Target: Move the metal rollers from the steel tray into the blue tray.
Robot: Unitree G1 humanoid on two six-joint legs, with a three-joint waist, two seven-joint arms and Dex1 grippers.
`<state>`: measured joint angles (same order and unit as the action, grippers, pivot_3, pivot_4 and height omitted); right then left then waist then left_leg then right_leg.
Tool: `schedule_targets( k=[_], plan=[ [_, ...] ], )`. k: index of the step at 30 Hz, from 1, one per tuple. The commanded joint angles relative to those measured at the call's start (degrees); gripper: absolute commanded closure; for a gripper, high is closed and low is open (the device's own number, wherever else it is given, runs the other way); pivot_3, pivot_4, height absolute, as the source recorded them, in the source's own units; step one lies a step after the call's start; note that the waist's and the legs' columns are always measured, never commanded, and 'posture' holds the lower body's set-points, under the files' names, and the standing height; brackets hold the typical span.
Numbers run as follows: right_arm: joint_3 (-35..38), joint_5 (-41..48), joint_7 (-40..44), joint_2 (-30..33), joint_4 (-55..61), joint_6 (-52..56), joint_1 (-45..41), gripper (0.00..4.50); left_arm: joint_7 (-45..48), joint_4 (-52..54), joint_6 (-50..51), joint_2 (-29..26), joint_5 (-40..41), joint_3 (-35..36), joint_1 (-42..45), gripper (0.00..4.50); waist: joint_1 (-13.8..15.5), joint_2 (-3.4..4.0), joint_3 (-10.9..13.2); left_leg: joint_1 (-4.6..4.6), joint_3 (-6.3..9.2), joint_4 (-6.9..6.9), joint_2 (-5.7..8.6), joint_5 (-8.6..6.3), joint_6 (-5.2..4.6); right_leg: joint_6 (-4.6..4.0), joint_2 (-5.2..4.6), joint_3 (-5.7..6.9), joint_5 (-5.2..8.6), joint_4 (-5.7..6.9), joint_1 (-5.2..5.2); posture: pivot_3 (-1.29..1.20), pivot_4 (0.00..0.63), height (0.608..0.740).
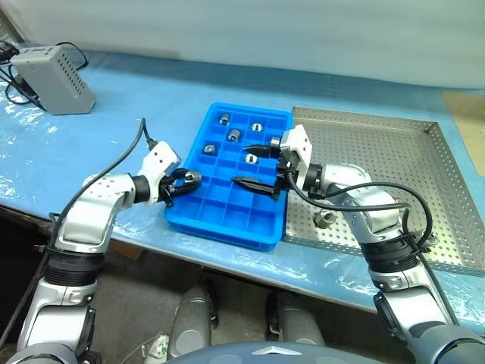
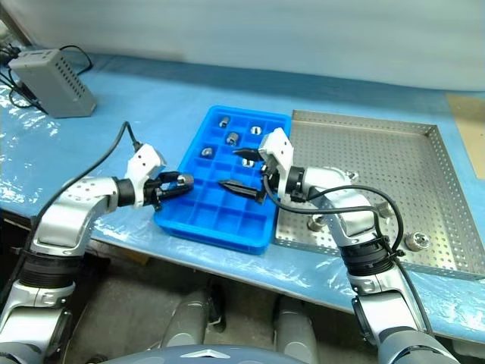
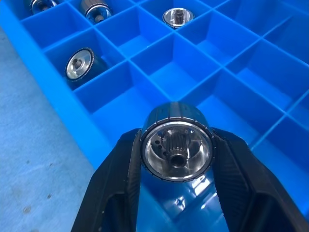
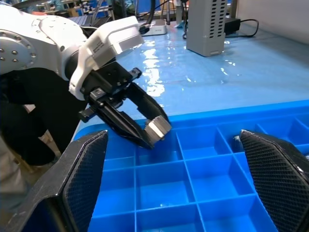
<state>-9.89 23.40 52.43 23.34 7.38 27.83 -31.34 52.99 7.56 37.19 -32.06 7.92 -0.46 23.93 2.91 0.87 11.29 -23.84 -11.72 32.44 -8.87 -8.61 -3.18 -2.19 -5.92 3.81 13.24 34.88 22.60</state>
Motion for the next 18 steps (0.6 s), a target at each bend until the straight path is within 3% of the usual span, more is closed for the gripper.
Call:
schedule_targets(
  k=[1,6,14,18],
  plan=[
    [0.23,-0.17,0.28,0.55,2.21,-0.58,-0.93,0.0,-2.05,-1.75,0.0,0.35,0.28,-1.31,0.52,2.75,-0.04,-0.01,-0.01,0.03,0.0,-0.04,-0.02,0.04,0.06,0.0,0.06,-0.04,0.0,0.0,0.01,-0.06,0.15,0.74],
    [0.46,-1.33,-0.47,1.08,2.22,-0.77,-0.38,0.0,-4.05,-3.62,0.58,-0.74,-0.97,-3.43,-0.33,2.75,-0.25,0.04,-0.06,0.14,0.01,-0.12,-0.31,0.12,0.18,-0.01,0.39,-0.1,0.0,-0.01,0.01,-0.08,0.15,0.74],
    [0.68,-2.54,-2.0,0.86,2.45,-1.33,0.8,0.0,-4.26,-2.96,0.69,-2.04,0.19,-4.25,0.2,0.21,-0.73,0.03,-0.07,0.64,0.0,-0.32,-0.69,0.35,0.57,-0.15,0.87,-0.21,0.01,0.0,-0.2,-0.1,0.15,0.74],
    [0.72,-2.75,-2.58,0.85,2.86,-1.4,1.35,0.0,-4.02,-3.01,1.04,-1.42,1.8,-3.92,1.96,0.21,-0.69,0.03,-0.07,0.66,0.0,-0.37,-0.85,0.43,0.71,-0.22,1.05,-0.22,-0.03,0.01,-0.12,-0.1,0.15,0.74]
  ],
)
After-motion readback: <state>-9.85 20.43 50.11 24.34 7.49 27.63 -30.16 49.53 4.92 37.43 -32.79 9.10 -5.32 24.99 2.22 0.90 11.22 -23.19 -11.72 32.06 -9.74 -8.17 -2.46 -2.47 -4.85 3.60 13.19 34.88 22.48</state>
